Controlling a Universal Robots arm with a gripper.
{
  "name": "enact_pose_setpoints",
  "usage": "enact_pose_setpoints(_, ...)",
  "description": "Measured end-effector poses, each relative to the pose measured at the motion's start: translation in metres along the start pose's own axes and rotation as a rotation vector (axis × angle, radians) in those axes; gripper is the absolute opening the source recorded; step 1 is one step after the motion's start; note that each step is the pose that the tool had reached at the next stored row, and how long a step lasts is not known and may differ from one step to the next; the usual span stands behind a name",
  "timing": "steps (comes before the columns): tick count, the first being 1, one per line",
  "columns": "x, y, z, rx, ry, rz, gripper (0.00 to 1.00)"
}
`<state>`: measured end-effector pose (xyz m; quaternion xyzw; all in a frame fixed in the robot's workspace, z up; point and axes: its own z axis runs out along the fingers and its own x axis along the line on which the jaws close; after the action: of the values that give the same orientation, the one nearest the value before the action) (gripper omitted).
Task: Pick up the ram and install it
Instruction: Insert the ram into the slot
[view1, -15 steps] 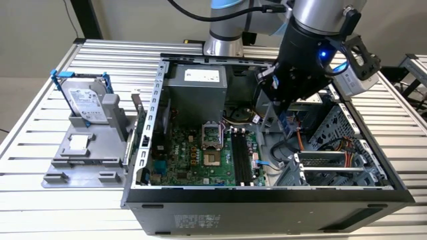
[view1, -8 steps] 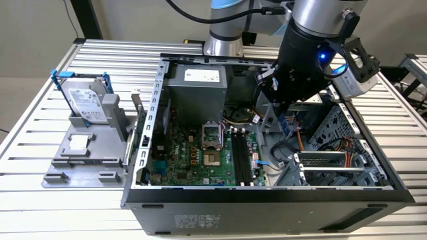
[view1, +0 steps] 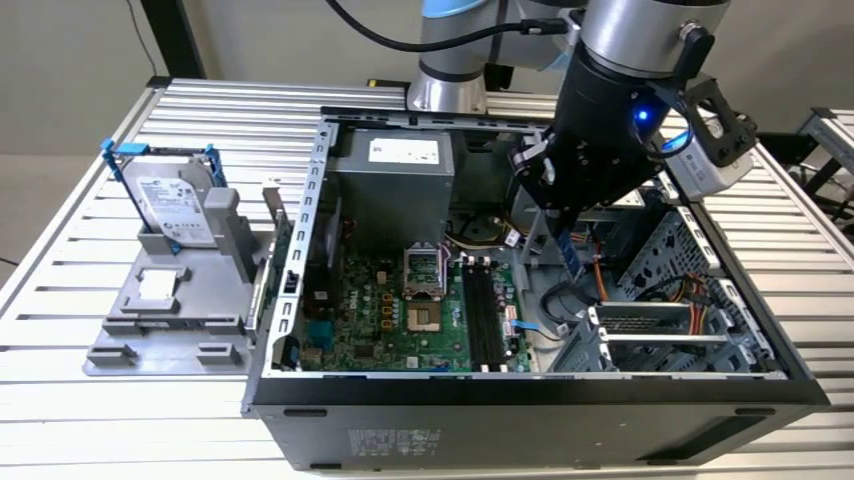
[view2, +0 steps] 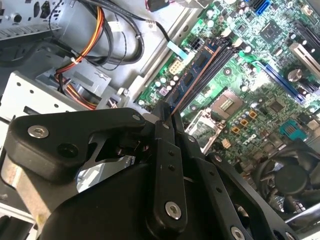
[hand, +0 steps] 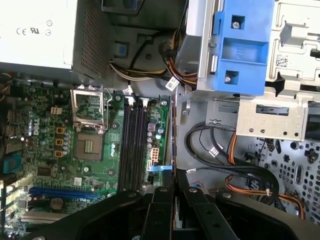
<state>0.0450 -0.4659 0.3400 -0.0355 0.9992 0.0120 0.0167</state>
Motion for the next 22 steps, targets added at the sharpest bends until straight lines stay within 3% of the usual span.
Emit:
enact_pose_setpoints(5, 0.0001, 0.0000, 0.0006, 0.0011, 0.0011, 0.000, 0.00)
enact_pose_setpoints(9, 0.0001, 0.0000, 0.0008, 0.0007, 0.0078, 0.003, 0.00)
enact_pose_setpoints(22, 0.0008, -0.0001, 0.0015, 0.0010, 0.0102, 0.031, 0.00)
